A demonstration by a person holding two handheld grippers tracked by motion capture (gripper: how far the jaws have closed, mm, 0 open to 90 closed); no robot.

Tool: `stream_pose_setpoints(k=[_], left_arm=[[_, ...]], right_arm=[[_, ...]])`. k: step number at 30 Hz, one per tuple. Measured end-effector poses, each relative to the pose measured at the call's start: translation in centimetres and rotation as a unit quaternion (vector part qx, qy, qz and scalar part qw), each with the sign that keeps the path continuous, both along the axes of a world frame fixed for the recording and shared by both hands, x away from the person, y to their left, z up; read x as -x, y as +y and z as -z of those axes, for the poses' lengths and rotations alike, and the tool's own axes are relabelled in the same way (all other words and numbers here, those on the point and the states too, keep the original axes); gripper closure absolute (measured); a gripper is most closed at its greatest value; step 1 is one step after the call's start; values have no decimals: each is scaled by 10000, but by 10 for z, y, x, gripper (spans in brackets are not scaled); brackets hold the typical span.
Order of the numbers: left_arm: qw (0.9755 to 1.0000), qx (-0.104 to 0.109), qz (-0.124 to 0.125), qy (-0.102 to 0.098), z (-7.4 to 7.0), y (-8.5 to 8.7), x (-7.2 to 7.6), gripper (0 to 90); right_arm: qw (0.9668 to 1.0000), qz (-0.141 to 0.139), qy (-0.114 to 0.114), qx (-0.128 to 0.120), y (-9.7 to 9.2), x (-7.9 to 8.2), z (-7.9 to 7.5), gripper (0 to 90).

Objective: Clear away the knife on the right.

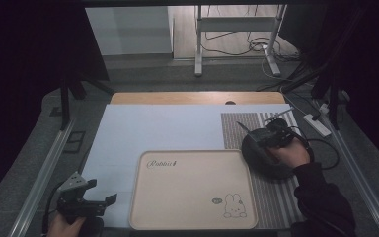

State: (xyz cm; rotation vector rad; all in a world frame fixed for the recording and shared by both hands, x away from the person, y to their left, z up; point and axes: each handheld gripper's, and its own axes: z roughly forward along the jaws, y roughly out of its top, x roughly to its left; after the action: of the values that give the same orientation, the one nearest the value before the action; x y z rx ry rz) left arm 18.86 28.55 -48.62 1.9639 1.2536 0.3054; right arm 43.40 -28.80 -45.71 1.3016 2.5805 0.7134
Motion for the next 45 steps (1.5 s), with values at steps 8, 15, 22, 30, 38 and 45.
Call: stream_pose_setpoints(k=[8, 15, 22, 30, 38, 45], left_arm=[[10000, -6, -5, 0, 0, 0, 0, 32], [10000, -21, -8, 3, 0, 0, 0, 32], [10000, -54, -15, 13, 0, -1, 0, 34], [10000, -55, -19, 19, 0, -1, 0, 34], [10000, -72, -14, 15, 0, -1, 0, 35], [10000, -85, -4, 11, 0, -1, 0, 35]], right_arm=[[9997, -256, 54, -29, 21, 26, 4, 771], [9985, -530, 64, -118, 41, 54, 5, 771], [9976, -653, -18, -209, 58, 79, 6, 771], [9969, -747, 135, -217, 81, 101, 14, 771], [9965, -783, 214, -200, 99, 123, 25, 770], [9966, -764, 298, 51, 106, 130, 39, 766]])
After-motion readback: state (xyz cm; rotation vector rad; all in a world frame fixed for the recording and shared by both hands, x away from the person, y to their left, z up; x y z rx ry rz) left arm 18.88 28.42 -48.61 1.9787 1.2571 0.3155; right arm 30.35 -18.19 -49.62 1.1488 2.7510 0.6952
